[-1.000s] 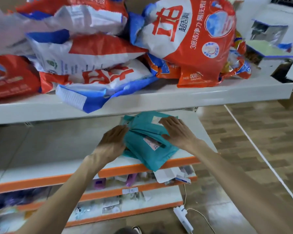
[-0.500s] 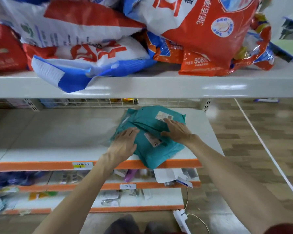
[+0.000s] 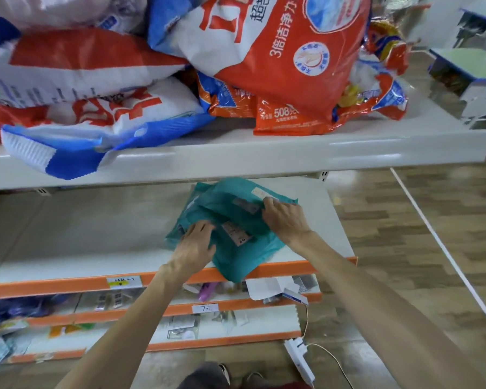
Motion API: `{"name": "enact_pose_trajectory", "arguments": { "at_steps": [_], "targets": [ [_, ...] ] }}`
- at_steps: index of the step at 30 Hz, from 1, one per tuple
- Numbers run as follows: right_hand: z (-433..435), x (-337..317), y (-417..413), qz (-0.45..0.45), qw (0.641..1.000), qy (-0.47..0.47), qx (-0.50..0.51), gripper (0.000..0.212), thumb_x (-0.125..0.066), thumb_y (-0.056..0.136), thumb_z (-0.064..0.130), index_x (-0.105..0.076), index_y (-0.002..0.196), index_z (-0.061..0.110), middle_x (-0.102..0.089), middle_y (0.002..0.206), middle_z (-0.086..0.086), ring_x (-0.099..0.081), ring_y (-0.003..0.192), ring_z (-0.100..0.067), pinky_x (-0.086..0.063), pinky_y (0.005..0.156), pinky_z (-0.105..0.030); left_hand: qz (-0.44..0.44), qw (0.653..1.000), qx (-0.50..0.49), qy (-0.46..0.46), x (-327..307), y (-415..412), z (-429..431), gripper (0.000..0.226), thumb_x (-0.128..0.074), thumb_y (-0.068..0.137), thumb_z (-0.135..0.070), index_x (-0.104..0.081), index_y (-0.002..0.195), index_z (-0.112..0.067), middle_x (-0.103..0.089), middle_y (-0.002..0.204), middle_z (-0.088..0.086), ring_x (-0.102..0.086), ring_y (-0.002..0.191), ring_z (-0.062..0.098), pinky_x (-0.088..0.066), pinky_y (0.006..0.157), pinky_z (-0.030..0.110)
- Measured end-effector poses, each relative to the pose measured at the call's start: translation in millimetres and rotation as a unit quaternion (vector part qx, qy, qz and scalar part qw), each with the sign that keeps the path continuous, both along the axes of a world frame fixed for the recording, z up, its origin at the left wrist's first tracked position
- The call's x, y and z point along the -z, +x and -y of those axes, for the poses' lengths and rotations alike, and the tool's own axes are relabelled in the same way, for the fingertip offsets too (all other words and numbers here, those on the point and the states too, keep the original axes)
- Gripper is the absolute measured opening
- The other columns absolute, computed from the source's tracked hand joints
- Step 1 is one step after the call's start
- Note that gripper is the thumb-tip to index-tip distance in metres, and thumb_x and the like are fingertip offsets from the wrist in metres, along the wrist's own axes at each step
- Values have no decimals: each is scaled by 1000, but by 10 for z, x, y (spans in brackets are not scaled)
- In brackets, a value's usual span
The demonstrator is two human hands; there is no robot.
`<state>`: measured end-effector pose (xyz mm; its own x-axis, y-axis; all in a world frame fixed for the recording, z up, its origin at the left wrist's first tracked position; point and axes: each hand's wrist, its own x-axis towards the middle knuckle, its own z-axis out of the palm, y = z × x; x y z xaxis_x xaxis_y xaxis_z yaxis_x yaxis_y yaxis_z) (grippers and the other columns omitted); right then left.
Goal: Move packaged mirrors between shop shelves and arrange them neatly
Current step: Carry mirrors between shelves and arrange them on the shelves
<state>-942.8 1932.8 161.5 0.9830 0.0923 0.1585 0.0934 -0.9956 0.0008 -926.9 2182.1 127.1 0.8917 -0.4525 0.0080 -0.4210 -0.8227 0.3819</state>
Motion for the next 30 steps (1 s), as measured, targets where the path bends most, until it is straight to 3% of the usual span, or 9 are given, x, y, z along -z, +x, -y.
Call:
{"name": "enact_pose_trajectory", "arguments": {
  "at_steps": [3,6,9,12,15,20,22,25,30],
  "targets": [
    [172,-419,-22,94,985,121,81,25,-37,104,29,-50,99,9,-67,81,-7,-64,66,-35,-38,53,-34,-18,999,-25,24,-79,66,106,43,-60,86,-15,-51,127,-5,-46,133,12,-46,121,32,-42,98,40],
    [343,-710,-51,154,929,306,142,25,-46,100,25,-55,93,3,-65,80,-14,-57,65,-34,-38,56,-33,-31,997,-48,59,-139,159,227,44,-59,89,-17,-49,130,-7,-44,136,12,-40,127,32,-41,100,40],
    [495,-650,-41,96,884,423,174,25,-47,99,19,-56,90,-2,-63,78,-14,-52,65,-26,-35,55,-35,-50,995,-79,18,-137,264,361,36,-58,89,-23,-53,122,-10,-55,124,11,-50,117,32,-47,94,42],
    [640,-243,-58,30,828,510,231,33,-44,101,23,-54,79,1,-60,72,-12,-59,67,-35,-45,56,-43,-125,976,-149,-94,-153,305,531,18,-61,85,-22,-59,97,-9,-65,93,5,-61,86,25,-49,69,33],
    [752,125,-185,1,807,518,285,36,-46,102,29,-51,72,11,-53,65,-3,-52,61,-23,-38,55,-35,-248,892,-233,-299,-189,278,671,12,-64,71,-19,-61,76,-9,-61,73,9,-58,71,21,-45,64,31],
    [863,459,-368,-43,808,493,321,32,-52,100,28,-57,74,10,-54,63,-2,-51,59,-21,-35,52,-30,-362,772,-288,-435,-182,387,754,19,-67,85,-9,-63,102,-3,-64,101,16,-63,94,27,-51,79,33],
    [835,508,-391,-45,810,475,341,32,-51,100,29,-56,73,12,-53,62,-1,-50,58,-20,-31,49,-30,-379,748,-299,-456,-162,439,779,21,-63,91,-6,-60,111,1,-63,107,18,-64,98,25,-55,77,28],
    [799,555,-406,-53,811,458,359,33,-49,99,33,-61,80,9,-60,67,-5,-54,60,-23,-34,50,-29,-376,724,-344,-465,-149,502,835,4,-64,91,-7,-61,91,-4,-61,96,16,-62,80,20,-54,59,23],
    [781,501,-398,-56,808,452,374,32,-48,99,34,-63,83,10,-62,71,-5,-54,58,-20,-34,49,-28,-376,696,-398,-466,-227,560,986,16,-68,89,-7,-56,78,-5,-55,75,9,-57,65,15,-56,51,21]
  ]
}}
